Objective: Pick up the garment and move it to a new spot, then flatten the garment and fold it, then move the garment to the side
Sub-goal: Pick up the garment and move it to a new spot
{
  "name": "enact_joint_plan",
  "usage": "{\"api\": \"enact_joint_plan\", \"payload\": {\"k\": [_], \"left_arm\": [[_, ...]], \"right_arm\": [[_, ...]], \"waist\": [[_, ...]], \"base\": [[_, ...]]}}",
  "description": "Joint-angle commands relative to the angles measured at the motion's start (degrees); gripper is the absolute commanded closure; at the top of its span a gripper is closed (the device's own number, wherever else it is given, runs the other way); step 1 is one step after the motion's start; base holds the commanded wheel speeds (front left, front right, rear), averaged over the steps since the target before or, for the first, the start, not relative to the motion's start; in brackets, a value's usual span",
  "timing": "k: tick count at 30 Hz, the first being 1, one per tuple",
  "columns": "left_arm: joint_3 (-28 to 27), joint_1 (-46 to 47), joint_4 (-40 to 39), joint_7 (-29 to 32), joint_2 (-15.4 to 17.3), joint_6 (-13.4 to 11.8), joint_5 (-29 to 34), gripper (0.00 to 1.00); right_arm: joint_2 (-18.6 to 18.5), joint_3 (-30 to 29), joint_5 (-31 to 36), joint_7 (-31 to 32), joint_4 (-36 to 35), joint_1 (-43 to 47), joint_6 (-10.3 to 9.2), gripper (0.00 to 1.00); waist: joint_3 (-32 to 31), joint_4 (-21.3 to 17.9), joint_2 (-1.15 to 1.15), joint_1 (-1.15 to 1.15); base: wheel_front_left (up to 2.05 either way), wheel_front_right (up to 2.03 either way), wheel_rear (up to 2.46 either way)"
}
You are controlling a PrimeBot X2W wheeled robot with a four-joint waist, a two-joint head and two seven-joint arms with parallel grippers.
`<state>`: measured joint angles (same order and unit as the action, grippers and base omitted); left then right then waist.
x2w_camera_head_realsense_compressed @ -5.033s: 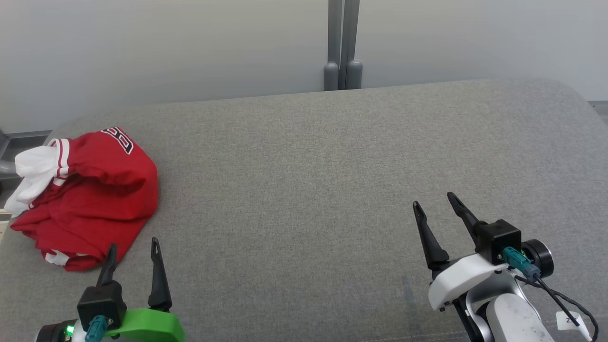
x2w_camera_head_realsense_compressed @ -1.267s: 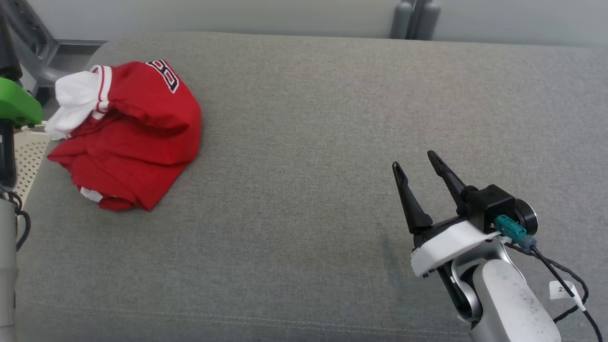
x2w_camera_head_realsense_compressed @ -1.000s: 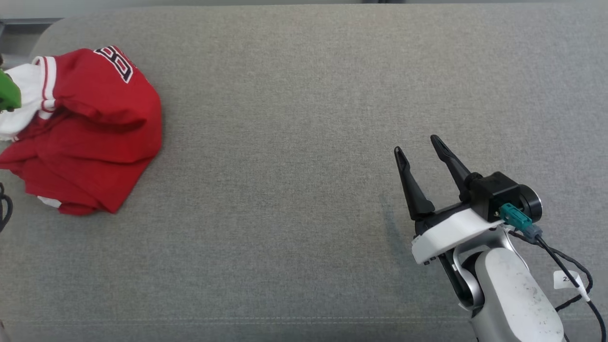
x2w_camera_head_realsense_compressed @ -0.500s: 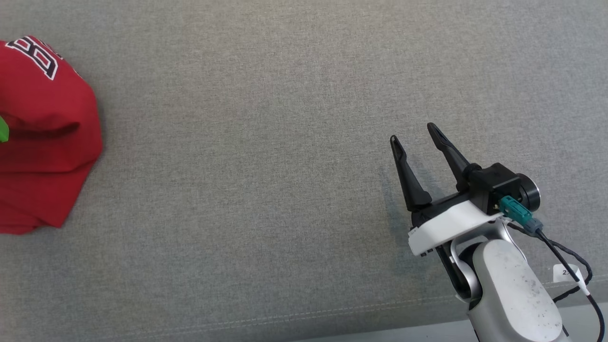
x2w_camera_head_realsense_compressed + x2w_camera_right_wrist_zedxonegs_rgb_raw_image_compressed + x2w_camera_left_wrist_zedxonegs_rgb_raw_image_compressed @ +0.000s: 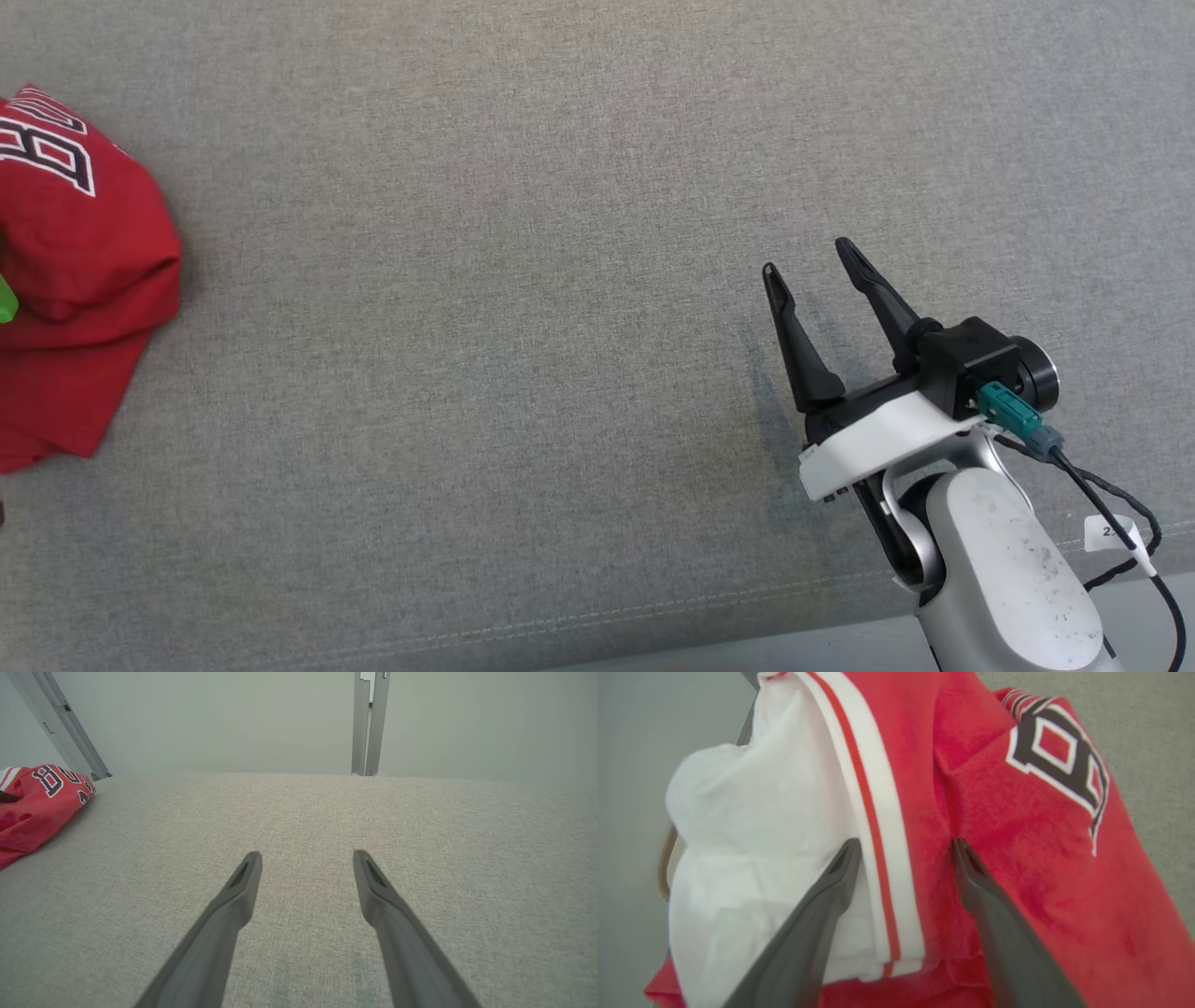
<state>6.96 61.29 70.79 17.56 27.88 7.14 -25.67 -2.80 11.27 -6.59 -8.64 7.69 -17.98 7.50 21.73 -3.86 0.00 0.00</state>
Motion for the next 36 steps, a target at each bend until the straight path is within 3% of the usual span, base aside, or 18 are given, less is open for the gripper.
{"api": "enact_joint_plan", "payload": {"k": [1, 2, 3, 4, 13, 22, 36], "left_arm": [[0.51, -0.1, 0.23, 0.71, -0.33, 0.3, -0.36, 0.0], [0.96, -0.41, 0.3, 0.92, -0.45, 0.26, -0.25, 0.05], [1.1, -0.62, 0.23, 0.78, -0.57, 0.28, -0.63, 0.56], [1.57, -0.77, -0.43, -0.31, -0.52, 0.3, -0.43, 1.0], [4.52, -0.71, -5.53, -12.31, 0.35, 0.32, -0.8, 1.0], [8.51, 1.11, -11.28, -19.73, 0.88, 0.33, -1.58, 1.0], [18.1, 1.15, -30.91, -19.96, 0.54, 0.34, -4.88, 1.0]], "right_arm": [[-0.17, 0.15, 0.17, 0.11, -0.19, -0.66, -0.02, 0.0], [-0.17, 0.23, 0.18, 0.13, -0.19, -0.7, -0.02, 0.0], [-0.17, 0.25, 0.18, 0.18, -0.19, -0.78, -0.02, 0.0], [-0.17, 0.31, 0.21, 0.22, -0.14, -0.86, -0.02, 0.0], [-0.17, 0.38, 0.15, -0.38, 0.7, -0.02, -0.02, 0.0], [-0.18, 0.98, -1.26, -1.15, 2.32, 0.9, -0.02, 0.0], [-0.17, 1.53, -3.92, -3.09, 4.68, 2.04, -0.02, 0.0]], "waist": [[0.03, -0.07, 0.0, 0.0], [0.05, -0.1, 0.0, 0.0], [0.06, -0.1, 0.0, 0.0], [0.05, -0.12, 0.0, 0.0], [-2.28, 0.99, 0.0, 0.0], [-6.02, 2.15, 0.0, 0.0], [-10.64, 0.0, 0.0, 0.0]], "base": [[0.0, 0.0, 0.0], [0.0, 0.0, 0.0], [0.0, 0.0, 0.0], [0.0, 0.0, 0.0], [0.0, 0.0, 0.0], [0.0, 0.0, 0.0], [0.0, 0.0, 0.0]]}}
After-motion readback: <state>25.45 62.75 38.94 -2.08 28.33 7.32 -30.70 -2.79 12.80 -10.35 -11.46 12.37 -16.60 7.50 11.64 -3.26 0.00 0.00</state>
